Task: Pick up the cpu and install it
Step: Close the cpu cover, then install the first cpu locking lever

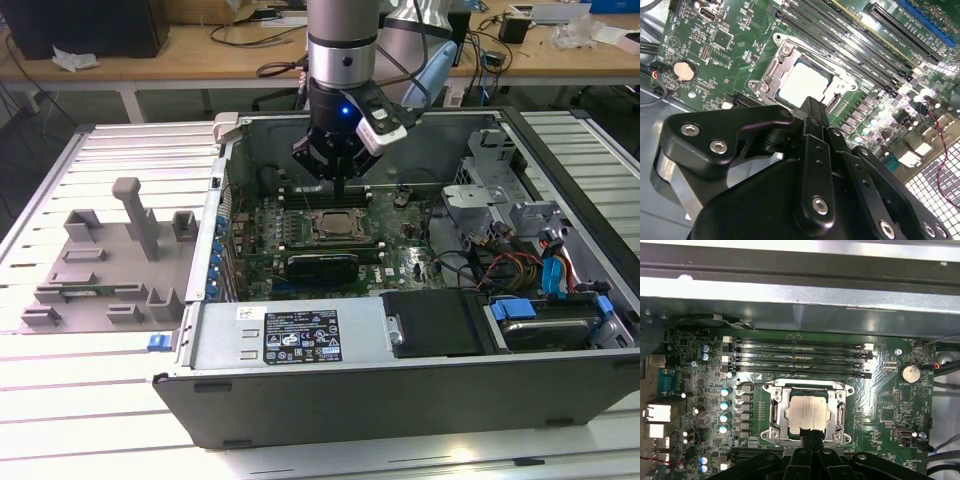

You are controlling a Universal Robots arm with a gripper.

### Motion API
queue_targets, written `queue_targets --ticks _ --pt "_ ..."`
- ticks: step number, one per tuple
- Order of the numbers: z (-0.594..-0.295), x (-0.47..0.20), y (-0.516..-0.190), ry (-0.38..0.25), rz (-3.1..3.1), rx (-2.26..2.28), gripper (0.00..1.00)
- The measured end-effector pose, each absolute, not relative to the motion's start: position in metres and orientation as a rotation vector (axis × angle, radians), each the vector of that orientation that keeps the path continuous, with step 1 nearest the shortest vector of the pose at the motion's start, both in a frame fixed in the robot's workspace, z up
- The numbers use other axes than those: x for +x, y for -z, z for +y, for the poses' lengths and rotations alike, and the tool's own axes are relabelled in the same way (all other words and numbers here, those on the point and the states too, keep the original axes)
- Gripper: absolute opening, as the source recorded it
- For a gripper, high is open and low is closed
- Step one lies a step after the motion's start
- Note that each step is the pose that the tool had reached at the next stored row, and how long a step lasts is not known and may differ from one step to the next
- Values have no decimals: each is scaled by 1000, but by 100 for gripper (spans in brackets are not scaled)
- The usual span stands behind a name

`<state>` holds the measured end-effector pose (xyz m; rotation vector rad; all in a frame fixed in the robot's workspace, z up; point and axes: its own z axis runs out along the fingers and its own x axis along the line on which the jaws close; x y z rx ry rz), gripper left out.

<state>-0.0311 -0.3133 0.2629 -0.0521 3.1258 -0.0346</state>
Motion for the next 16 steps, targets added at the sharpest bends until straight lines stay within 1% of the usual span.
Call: queue_targets --ticks 16 --pt "-313 -35 -264 35 3126 -52 11"
